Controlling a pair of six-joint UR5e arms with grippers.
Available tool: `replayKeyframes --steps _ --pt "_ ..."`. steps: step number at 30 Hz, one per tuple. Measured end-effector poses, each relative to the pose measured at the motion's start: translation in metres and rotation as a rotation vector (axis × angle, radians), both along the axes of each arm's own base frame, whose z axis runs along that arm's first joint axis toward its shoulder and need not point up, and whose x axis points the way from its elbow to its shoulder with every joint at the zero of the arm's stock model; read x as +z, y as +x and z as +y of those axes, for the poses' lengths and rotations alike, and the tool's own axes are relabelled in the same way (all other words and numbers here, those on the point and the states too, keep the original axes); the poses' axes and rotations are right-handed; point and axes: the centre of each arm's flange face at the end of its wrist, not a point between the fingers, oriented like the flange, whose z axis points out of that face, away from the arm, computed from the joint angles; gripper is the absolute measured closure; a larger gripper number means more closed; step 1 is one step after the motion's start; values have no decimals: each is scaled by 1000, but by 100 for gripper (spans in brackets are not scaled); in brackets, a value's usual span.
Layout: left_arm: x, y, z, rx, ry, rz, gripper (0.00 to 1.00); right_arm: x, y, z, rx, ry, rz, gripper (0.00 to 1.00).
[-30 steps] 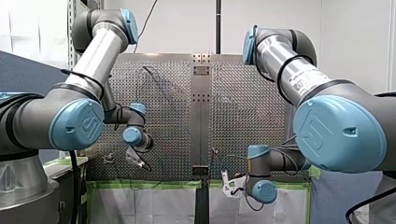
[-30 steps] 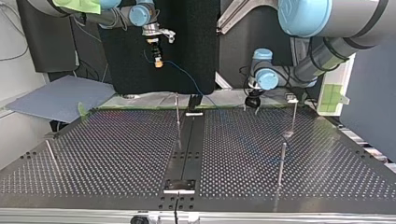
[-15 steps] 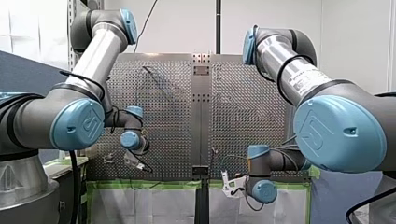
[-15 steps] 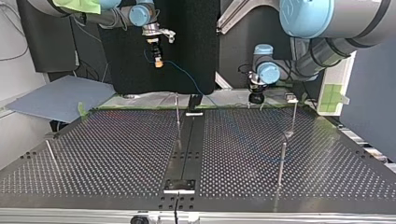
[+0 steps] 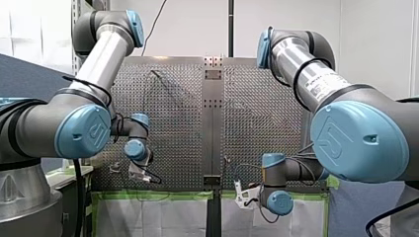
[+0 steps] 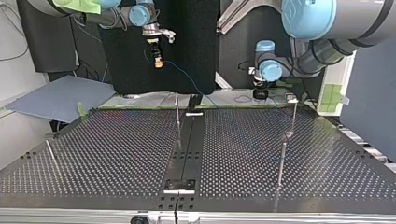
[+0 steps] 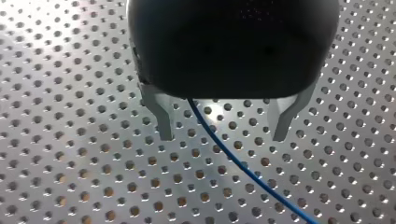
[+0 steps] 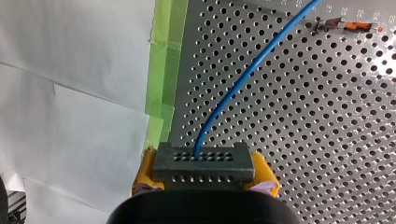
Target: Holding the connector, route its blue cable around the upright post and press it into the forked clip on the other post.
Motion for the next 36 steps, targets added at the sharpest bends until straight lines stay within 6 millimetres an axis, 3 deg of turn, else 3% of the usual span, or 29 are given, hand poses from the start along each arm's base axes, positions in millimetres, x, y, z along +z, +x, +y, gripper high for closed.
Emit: replayKeyframes --steps 15,36 --pt "-3 -5 7 1 51 -21 2 0 0 1 1 3 2 100" --pt "5 5 -2 -10 257 55 2 0 2 1 4 -1 0 100"
